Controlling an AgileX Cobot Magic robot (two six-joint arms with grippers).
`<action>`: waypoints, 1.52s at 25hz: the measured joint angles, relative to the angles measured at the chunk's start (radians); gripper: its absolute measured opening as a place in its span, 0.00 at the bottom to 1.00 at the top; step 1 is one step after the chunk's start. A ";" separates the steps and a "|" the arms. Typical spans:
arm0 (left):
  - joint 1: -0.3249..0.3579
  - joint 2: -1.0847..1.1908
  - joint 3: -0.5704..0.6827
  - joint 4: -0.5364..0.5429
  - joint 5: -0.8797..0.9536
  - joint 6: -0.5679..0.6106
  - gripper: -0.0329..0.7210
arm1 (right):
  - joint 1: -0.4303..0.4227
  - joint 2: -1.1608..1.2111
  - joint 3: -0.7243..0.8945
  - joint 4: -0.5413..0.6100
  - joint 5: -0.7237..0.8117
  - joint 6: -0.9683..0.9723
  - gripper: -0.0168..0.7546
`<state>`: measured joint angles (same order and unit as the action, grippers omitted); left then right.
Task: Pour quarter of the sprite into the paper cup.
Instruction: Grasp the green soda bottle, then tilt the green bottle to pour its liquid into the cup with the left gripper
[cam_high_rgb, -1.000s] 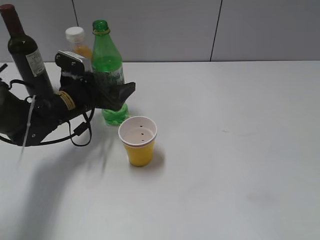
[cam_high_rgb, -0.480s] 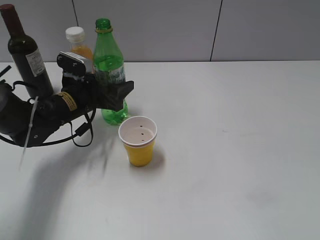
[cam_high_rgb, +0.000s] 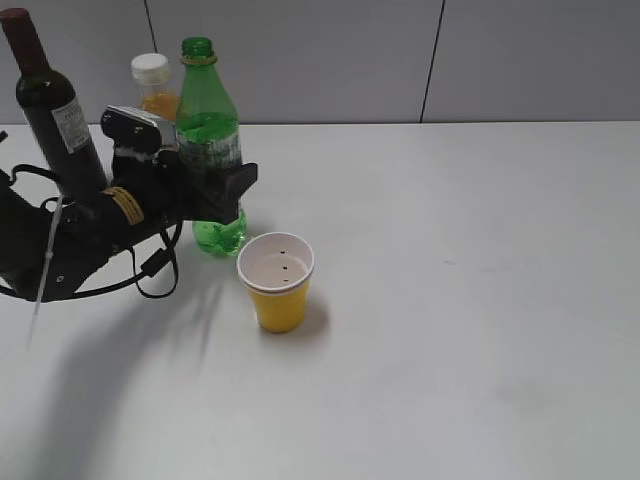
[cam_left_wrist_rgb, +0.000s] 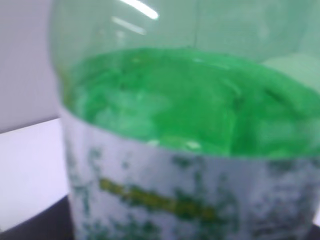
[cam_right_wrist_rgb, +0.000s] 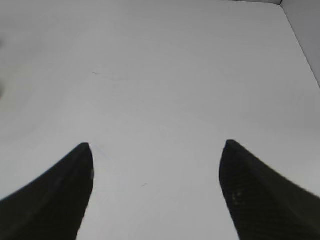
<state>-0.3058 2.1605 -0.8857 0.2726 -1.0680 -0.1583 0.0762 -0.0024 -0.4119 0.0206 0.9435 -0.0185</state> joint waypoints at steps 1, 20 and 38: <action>0.000 -0.016 0.017 -0.029 0.001 0.000 0.65 | 0.000 0.000 0.000 0.000 0.000 0.000 0.79; -0.091 -0.333 0.357 -0.597 -0.044 0.271 0.65 | 0.000 0.000 0.000 0.000 0.000 0.000 0.79; -0.343 -0.339 0.463 -1.027 -0.080 0.605 0.65 | 0.000 0.000 0.000 0.000 0.000 0.000 0.79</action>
<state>-0.6488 1.8215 -0.4224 -0.7547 -1.1480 0.4471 0.0762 -0.0024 -0.4119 0.0206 0.9433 -0.0185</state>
